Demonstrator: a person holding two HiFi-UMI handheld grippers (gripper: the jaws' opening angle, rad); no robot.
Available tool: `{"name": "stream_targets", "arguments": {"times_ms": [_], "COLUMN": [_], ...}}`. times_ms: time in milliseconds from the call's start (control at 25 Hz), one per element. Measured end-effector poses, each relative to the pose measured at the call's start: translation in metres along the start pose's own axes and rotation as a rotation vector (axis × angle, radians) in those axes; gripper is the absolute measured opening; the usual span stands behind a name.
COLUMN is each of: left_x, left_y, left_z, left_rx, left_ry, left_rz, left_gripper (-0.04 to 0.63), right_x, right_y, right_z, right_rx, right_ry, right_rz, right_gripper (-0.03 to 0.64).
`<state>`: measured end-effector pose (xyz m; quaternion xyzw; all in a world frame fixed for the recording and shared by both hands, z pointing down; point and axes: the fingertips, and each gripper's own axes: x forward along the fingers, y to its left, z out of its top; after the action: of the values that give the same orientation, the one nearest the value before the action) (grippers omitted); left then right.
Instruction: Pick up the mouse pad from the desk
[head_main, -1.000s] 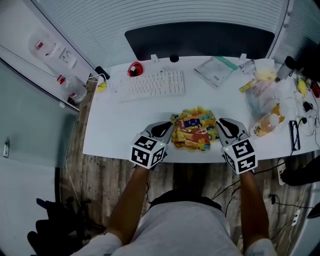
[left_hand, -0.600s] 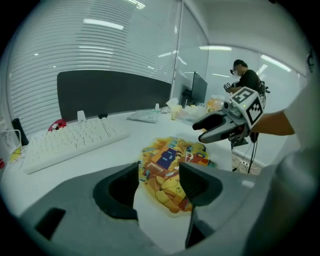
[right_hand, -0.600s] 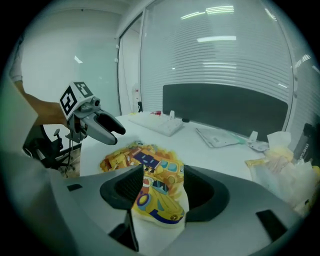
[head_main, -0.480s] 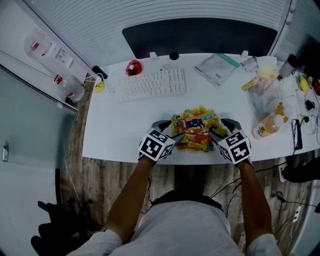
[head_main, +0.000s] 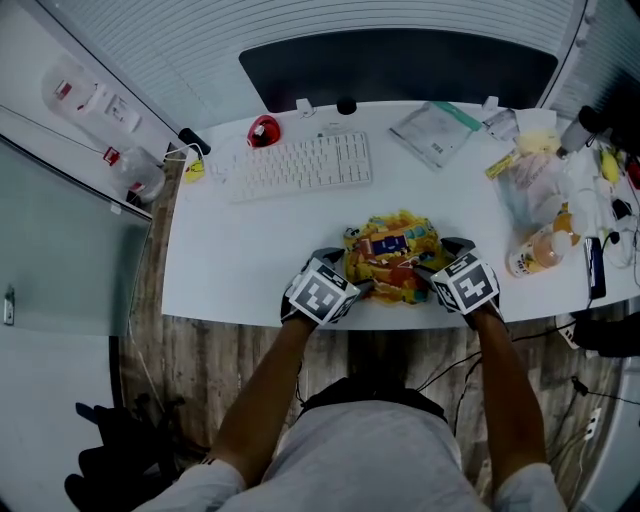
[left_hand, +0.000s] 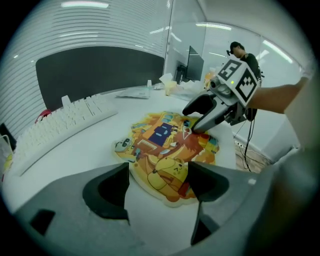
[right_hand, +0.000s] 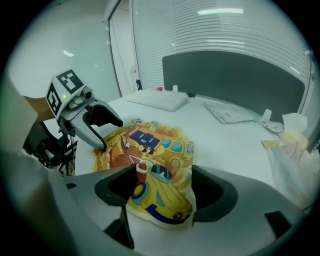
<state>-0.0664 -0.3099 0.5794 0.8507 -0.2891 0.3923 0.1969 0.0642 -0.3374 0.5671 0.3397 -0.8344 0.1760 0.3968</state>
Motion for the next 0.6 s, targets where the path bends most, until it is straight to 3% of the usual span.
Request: {"name": "stream_targets", "arguments": {"times_ms": [440,560,600], "left_x": [-0.004,-0.005,-0.005], "left_y": [-0.002,-0.002,-0.002], "left_z": [0.001,0.001,0.001], "left_rx": [-0.016,-0.021,-0.023], "left_ry": [-0.029,-0.042,-0.046], "left_rz": [0.054,0.064,0.066], "left_gripper": [0.356,0.35,0.348], "right_x": [-0.001,-0.001,-0.001], "right_y": [0.006,0.015,0.017], "right_z": [0.002,0.004,0.004], "right_rx": [-0.006,-0.011,-0.014], "right_ry": [-0.021,-0.032,-0.034], "right_rz": [-0.003,0.0,-0.005], "right_gripper": [0.283,0.111,0.091]}}
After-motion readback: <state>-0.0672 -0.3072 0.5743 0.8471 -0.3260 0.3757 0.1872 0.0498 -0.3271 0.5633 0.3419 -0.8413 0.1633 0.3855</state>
